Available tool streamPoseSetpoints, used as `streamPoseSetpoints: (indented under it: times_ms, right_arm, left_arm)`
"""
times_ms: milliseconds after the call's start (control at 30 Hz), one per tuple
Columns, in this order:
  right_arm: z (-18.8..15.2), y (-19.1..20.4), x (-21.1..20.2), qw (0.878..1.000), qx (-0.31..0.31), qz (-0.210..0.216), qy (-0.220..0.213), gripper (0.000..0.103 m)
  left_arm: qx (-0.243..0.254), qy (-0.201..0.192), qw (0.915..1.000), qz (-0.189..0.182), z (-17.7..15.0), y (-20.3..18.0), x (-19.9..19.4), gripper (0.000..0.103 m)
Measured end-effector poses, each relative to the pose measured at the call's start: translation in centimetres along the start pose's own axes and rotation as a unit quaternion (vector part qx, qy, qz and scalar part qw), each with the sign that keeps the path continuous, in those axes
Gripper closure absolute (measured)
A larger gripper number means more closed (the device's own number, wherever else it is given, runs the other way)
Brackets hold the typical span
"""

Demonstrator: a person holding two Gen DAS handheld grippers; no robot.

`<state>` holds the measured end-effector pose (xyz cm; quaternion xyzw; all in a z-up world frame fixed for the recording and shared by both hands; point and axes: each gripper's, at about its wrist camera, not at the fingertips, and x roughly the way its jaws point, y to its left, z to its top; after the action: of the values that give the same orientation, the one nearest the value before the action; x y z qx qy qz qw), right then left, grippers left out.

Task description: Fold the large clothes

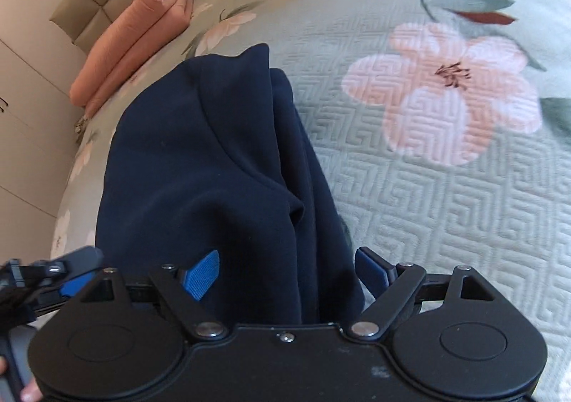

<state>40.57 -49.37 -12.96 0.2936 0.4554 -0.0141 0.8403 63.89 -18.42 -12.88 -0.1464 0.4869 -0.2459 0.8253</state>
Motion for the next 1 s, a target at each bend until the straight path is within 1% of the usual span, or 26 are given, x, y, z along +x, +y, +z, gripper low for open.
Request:
streamPoseSetpoints:
  times_ms: [100,167,200,267,333,400,467,500,533,567,600,633,667,700,733,800,833,900,1000]
  right_arm:
    - [0.3,-0.6,1.1,1.0,-0.001,0.002,0.002,0.004]
    - [0.5,-1.3,2.0,1.0,0.002,0.02,0.012,0.004]
    - [0.5,-1.6,2.2,0.999,0.003,0.031,0.012,0.0]
    - [0.5,-2.1,2.4,0.998,0.002,0.057,0.004,0.0]
    - [0.3,-2.5,2.5,0.997,-0.003,0.072,0.0,0.0]
    - [0.0,-2.1,2.4,0.997,-0.028,0.07,-0.002,0.0]
    - [-0.5,-1.2,2.3,0.996,-0.067,0.053,-0.008,0.001]
    - [-0.9,-0.8,2.2,0.996,-0.075,0.045,-0.017,0.008]
    - [-1.2,-0.8,2.2,0.997,-0.064,0.047,-0.025,0.017]
    - [-1.4,-1.1,2.2,0.997,-0.042,0.054,-0.028,0.022]
    - [-1.5,-1.3,2.2,0.997,-0.024,0.061,-0.029,0.031]
    - [-1.6,-1.3,2.3,0.997,-0.015,0.069,-0.027,0.047]
    - [-1.7,-1.0,2.4,0.997,-0.015,0.071,-0.025,0.051]
    - [-1.7,-0.7,2.4,0.997,-0.02,0.069,-0.026,0.054]
    - [-1.8,-0.3,2.3,0.997,-0.027,0.069,-0.027,0.059]
    - [-1.8,0.5,1.7,0.996,-0.038,0.072,-0.036,0.064]
    - [-1.8,0.9,1.2,0.995,-0.046,0.078,-0.042,0.067]
    - [-1.8,2.0,-0.2,0.993,-0.06,0.088,-0.056,0.068]
    - [-2.6,3.7,-3.0,0.988,-0.074,0.113,-0.077,0.069]
  left_arm:
    - [-0.01,0.0,0.9999,-0.01,-0.3,0.7,1.1,0.005]
    - [-0.026,0.012,0.9994,-0.018,-0.5,1.4,1.8,0.003]
    - [-0.037,0.019,0.9989,-0.023,-0.6,1.9,2.3,0.003]
    - [-0.071,0.033,0.9962,-0.038,-0.9,2.9,3.1,0.002]
    - [-0.094,0.036,0.9935,-0.054,-1.2,3.5,3.6,0.001]
    - [-0.108,0.036,0.9913,-0.066,-1.7,3.9,4.5,0.0]
    - [-0.103,0.029,0.992,-0.067,-1.9,3.7,5.0,0.0]
    - [-0.097,0.029,0.9929,-0.064,-1.9,3.3,5.1,0.0]
    - [-0.091,0.032,0.9938,-0.057,-1.8,2.8,5.3,0.002]
    - [-0.089,0.029,0.9946,-0.045,-1.7,2.2,5.2,0.003]
    - [-0.085,0.027,0.9955,-0.032,-1.7,1.7,5.2,0.007]
    - [-0.072,0.024,0.997,-0.015,-1.8,1.0,5.1,0.012]
    - [-0.059,0.021,0.998,-0.004,-1.9,0.5,4.9,0.016]
    - [-0.05,0.016,0.9986,-0.001,-2.0,0.3,4.6,0.023]
    - [-0.047,0.01,0.9988,-0.005,-2.2,0.3,4.2,0.029]
    - [-0.038,-0.004,0.999,-0.023,-2.3,0.4,3.3,0.035]
    - [-0.028,-0.013,0.999,-0.033,-2.4,0.4,2.7,0.037]
    - [-0.017,-0.026,0.9986,-0.043,-2.5,0.1,1.4,0.039]
    - [0.028,-0.055,0.9974,-0.036,-2.8,-1.3,-1.9,0.039]
